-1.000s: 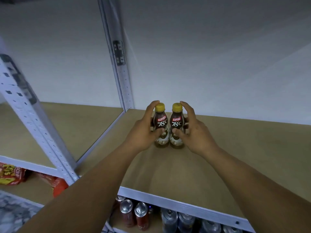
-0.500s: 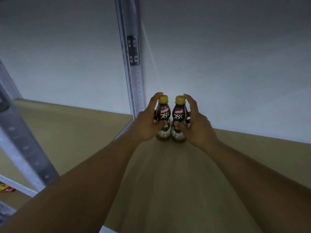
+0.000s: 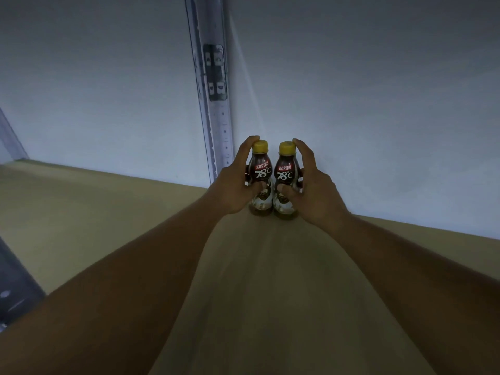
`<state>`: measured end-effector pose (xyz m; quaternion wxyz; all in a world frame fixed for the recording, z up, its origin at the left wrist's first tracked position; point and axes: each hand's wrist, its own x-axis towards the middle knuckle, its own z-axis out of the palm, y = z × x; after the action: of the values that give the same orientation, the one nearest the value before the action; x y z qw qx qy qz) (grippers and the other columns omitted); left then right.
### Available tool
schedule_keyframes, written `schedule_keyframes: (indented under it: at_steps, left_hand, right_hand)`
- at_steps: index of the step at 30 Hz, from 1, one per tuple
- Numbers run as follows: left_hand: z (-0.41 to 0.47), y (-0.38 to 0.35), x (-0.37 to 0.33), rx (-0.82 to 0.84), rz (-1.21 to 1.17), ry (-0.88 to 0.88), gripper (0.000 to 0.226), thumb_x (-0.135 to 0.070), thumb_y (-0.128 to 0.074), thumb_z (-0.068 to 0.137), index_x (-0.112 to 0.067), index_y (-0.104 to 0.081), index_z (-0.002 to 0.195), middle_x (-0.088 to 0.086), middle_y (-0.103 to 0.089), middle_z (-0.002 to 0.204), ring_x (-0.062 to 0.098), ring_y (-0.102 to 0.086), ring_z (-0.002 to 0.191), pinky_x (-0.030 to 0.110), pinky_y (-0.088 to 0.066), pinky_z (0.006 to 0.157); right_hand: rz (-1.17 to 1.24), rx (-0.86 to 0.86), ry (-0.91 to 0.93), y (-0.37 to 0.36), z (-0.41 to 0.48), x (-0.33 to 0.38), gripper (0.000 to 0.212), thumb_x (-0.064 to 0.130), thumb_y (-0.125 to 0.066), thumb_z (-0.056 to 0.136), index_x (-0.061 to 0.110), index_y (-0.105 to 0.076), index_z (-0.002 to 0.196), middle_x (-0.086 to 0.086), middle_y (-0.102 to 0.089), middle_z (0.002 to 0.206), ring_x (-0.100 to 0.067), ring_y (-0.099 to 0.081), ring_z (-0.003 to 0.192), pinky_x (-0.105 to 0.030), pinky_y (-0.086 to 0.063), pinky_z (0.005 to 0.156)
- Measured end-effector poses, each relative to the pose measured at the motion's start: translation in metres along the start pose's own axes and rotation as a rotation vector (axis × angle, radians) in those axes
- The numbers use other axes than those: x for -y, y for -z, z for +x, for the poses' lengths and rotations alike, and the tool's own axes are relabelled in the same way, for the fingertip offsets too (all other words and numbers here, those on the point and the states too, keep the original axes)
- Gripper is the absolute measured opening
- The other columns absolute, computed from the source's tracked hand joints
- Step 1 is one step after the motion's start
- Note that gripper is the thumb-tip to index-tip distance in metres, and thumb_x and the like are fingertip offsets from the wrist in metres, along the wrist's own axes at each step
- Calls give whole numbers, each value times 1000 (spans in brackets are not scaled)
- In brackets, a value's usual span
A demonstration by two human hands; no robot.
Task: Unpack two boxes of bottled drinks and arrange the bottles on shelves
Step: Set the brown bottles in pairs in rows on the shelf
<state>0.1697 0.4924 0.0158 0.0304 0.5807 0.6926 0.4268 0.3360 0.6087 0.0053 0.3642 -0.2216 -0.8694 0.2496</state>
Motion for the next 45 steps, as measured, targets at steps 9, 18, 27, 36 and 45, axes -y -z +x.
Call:
schedule_keyframes:
  at_steps: [9,18,27,36,45]
  left_hand:
    - [8,1,6,0,19,10,95,-9,-69,97,-37,-4,161,6,-61,137,11,-65,103,7,-51,77]
    - [12,2,11,6,53,11,96,-10,-69,97,-35,-4,162,6,-60,139,7,-64,96,8,-52,75]
    - [-13,-13,16,-63,-161,161,120,-31,-80,89,-51,19,155,8,-48,155,24,-55,135,47,-48,107]
    - [-91,-39,-26,-129,-70,473,98,-37,-70,95,-24,-2,164,-5,-70,108,13,-64,102,26,-40,89]
    - [-199,-64,-119,15,72,396,52,-37,-70,92,-21,-56,139,-1,-69,126,19,-65,114,32,-50,97]
  right_hand:
    - [13,-5,-1,-7,12,-5,96,26,-75,92,44,-7,158,-3,-60,141,-24,-65,117,-41,-52,97]
    - [-1,6,-1,-9,11,-5,97,25,-73,94,41,-4,160,-4,-56,147,-25,-64,121,-43,-50,100]
    - [107,110,-83,-6,-7,-7,104,40,-71,94,38,8,161,-5,-49,152,-22,-57,127,-33,-45,102]
    - [-13,181,-336,20,-81,-14,97,63,-56,94,33,6,162,-4,-63,138,-24,-59,126,-37,-43,106]
    - [-239,203,-255,78,-219,37,62,62,-53,95,20,-58,140,-4,-66,131,-22,-62,115,-35,-49,99]
